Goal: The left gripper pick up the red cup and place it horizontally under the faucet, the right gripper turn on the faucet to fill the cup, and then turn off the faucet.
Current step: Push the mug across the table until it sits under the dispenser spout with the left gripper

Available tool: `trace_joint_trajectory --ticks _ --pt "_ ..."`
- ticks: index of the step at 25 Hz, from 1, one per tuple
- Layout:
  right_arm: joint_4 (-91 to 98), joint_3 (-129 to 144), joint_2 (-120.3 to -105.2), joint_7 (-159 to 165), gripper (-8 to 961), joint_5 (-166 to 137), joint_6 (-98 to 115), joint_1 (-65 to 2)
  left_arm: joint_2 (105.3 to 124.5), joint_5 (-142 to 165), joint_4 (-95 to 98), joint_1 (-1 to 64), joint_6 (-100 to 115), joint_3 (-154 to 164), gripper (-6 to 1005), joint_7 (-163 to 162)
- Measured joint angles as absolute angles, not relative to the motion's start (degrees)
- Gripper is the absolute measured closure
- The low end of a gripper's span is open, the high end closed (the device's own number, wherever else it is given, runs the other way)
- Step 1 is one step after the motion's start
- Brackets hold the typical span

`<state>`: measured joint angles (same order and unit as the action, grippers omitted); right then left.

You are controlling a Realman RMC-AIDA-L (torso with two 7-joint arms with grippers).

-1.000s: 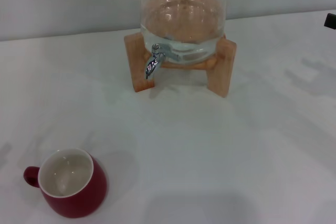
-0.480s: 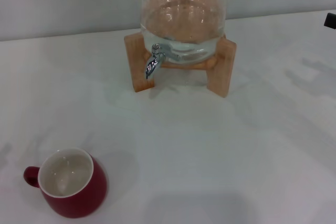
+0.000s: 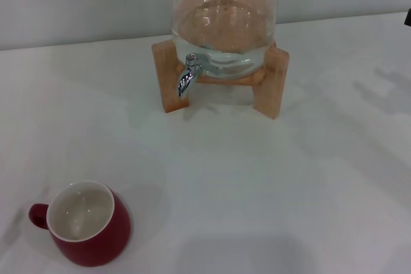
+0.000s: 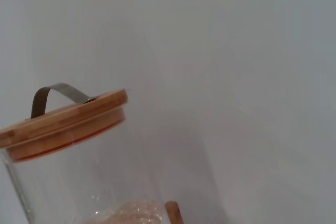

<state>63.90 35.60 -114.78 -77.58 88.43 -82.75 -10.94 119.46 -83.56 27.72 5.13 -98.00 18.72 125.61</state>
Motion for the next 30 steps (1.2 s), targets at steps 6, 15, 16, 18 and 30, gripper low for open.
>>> trace_joint_trajectory --ticks 6,15,16,18,30 --pt "63.7 34.9 -114.71 -77.5 233 88.5 -82.2 -11.4 119.48 -85.7 20.1 2.5 -97.1 18.3 154 137.2" --pt "63.3 34.7 -114.69 -77.4 232 89.1 -82.2 -11.5 119.39 -86.6 14.7 1.7 -94.8 17.6 155 144.3" --pt "63.2 34.6 -114.7 -77.4 232 89.3 -82.3 -11.5 119.36 -86.6 14.3 1.8 -94.5 17.6 155 144.8" --pt "63.0 34.2 -114.7 -77.4 232 89.6 -82.4 -11.5 119.36 -86.6 14.0 2.0 -93.9 17.7 155 145.4" --pt "62.4 34.1 -114.7 -77.4 232 90.1 -82.3 -11.5 119.45 -83.7 11.5 4.8 -89.3 18.3 155 149.6"
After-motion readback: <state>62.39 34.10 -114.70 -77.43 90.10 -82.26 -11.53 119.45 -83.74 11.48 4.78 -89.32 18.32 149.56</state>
